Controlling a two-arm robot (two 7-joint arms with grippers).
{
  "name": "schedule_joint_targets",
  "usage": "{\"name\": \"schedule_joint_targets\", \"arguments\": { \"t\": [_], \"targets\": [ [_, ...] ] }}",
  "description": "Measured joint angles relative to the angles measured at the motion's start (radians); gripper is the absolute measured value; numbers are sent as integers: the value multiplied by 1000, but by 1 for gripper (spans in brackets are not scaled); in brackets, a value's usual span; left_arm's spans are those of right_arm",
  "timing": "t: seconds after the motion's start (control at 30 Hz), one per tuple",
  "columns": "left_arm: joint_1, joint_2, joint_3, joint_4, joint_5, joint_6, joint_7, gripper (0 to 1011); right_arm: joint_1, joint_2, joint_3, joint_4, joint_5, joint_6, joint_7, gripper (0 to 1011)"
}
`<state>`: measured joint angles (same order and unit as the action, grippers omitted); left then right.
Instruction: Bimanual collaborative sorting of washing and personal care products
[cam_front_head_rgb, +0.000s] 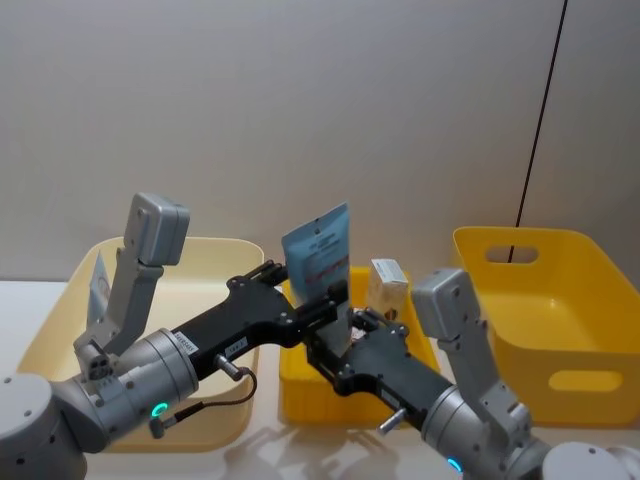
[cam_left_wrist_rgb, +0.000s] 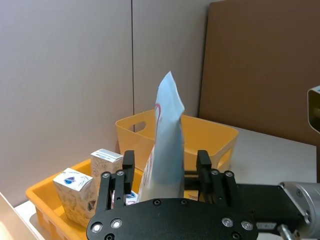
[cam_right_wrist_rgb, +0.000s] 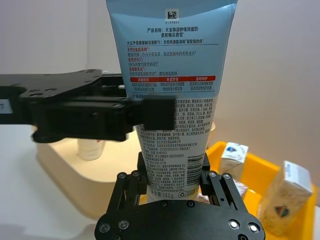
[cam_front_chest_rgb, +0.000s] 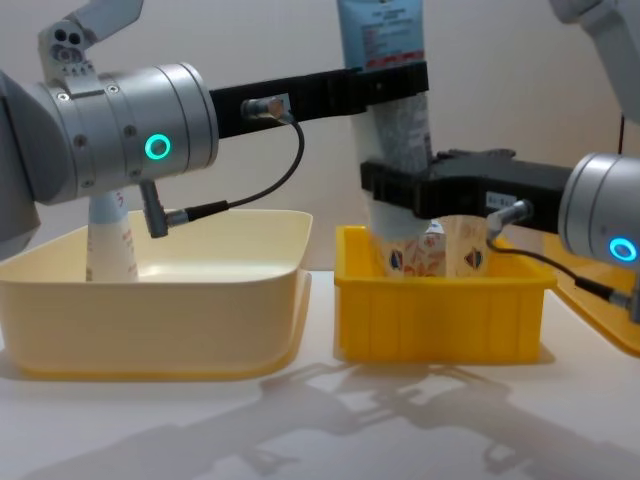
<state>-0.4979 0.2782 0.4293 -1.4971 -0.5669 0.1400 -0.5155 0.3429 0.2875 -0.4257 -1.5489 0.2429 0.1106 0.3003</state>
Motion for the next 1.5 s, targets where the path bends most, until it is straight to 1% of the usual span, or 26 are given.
{"name": "schedule_joint_targets", "arguments": {
  "t": [0.07, 0.13, 0.17, 0.27, 0.33, 0.37, 0.47, 0.6, 0.63, 0.7, 0.8, 0.9, 1.0, 1.13, 1.27, 1.37, 1.5],
  "targets": [
    [0, 0, 0, 0, 0, 0, 0, 762, 0, -1, 5, 0, -6, -7, -11, 556],
    [0, 0, 0, 0, 0, 0, 0, 862, -1, -3, 13, 0, -16, -17, -26, 556],
    [0, 0, 0, 0, 0, 0, 0, 862, -1, -4, 19, 0, -22, -24, -37, 556],
    [0, 0, 0, 0, 0, 0, 0, 959, -2, -6, 33, 0, -36, -39, -61, 556],
    [0, 0, 0, 0, 0, 0, 0, 981, -2, -6, 39, 0, -43, -45, -73, 556],
    [0, 0, 0, 0, 0, 0, 0, 999, -1, -7, 48, 2, -51, -54, -87, 556],
    [0, 0, 0, 0, 0, 0, 0, 999, 0, -7, 62, 3, -61, -64, -105, 555],
    [0, 0, 0, 0, 0, 0, 0, 1000, 1, -6, 90, 7, -82, -82, -144, 556],
    [0, 0, 0, 0, 0, 0, 0, 999, 1, -6, 90, 7, -82, -82, -144, 556],
    [0, 0, 0, 0, 0, 0, 0, 1000, 1, -4, 111, 8, -96, -94, -171, 556],
    [0, 0, 0, 0, 0, 0, 0, 1000, 1, -2, 125, 10, -106, -101, -193, 556],
    [0, 0, 0, 0, 0, 0, 0, 1000, 0, 2, 151, 11, -125, -109, -224, 556],
    [0, 0, 0, 0, 0, 0, 0, 999, -2, 5, 166, 12, -135, -113, -245, 556],
    [0, 0, 0, 0, 0, 0, 0, 1000, -8, 10, 198, 13, -156, -115, -287, 556],
    [0, 0, 0, 0, 0, 0, 0, 1000, -13, 13, 224, 14, -174, -115, -322, 556],
    [0, 0, 0, 0, 0, 0, 0, 1000, -17, 14, 239, 16, -183, -113, -341, 556],
    [0, 0, 0, 0, 0, 0, 0, 999, -25, 16, 269, 20, -202, -104, -383, 556]
  ]
}}
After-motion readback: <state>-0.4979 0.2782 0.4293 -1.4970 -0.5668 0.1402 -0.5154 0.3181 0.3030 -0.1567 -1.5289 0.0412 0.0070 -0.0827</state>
